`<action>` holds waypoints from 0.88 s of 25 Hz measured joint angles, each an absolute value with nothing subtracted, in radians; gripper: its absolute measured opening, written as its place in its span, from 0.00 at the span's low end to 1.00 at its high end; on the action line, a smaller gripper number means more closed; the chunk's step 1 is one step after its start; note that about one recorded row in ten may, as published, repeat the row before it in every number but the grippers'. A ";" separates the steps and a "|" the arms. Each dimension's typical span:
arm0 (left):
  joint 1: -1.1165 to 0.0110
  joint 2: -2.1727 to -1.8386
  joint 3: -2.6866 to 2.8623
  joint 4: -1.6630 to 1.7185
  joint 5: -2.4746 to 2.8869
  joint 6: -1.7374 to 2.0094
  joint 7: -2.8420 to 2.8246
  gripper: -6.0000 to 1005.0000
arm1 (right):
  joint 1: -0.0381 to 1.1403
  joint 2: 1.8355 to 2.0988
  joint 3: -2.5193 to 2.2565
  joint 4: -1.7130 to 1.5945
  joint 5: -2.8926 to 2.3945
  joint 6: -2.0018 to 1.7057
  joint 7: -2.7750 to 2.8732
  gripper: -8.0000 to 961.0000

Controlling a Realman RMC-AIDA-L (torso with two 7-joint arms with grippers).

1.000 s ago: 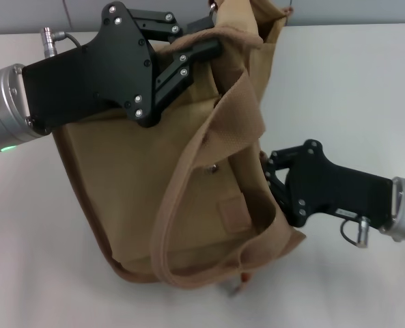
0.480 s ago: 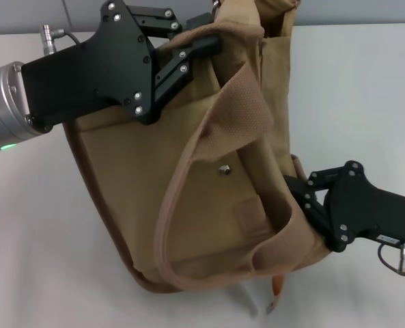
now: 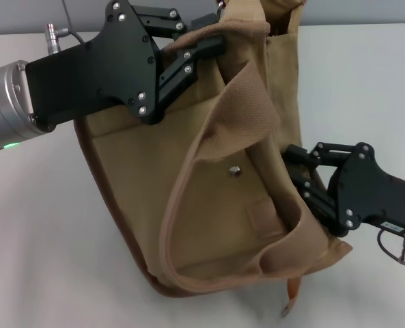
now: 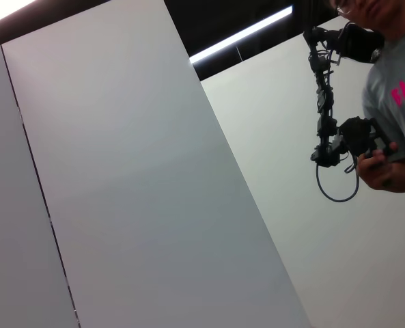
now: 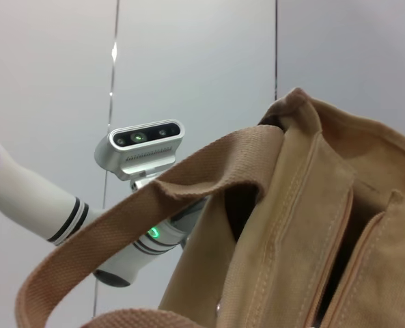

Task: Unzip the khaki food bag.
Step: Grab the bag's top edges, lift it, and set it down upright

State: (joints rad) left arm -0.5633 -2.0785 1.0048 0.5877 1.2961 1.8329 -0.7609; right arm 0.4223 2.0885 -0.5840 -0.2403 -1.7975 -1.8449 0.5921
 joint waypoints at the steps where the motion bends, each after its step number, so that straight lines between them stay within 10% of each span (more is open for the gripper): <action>1: -0.563 -2.079 1.005 0.588 1.296 1.833 -0.761 0.10 | 0.422 2.089 -0.584 -0.240 -1.798 -1.845 0.592 0.19; 8: -0.569 -2.078 1.010 0.587 1.296 1.833 -0.761 0.10 | 0.447 2.090 -0.635 -0.233 -1.800 -1.785 0.592 0.47; 18: -0.575 -2.078 1.015 0.587 1.296 1.833 -0.763 0.10 | 0.535 2.091 -0.643 -0.155 -1.802 -1.702 0.596 0.56; 22: -0.575 -2.078 1.015 0.587 1.296 1.833 -0.762 0.10 | 0.552 2.091 -0.648 -0.141 -1.803 -1.684 0.598 0.32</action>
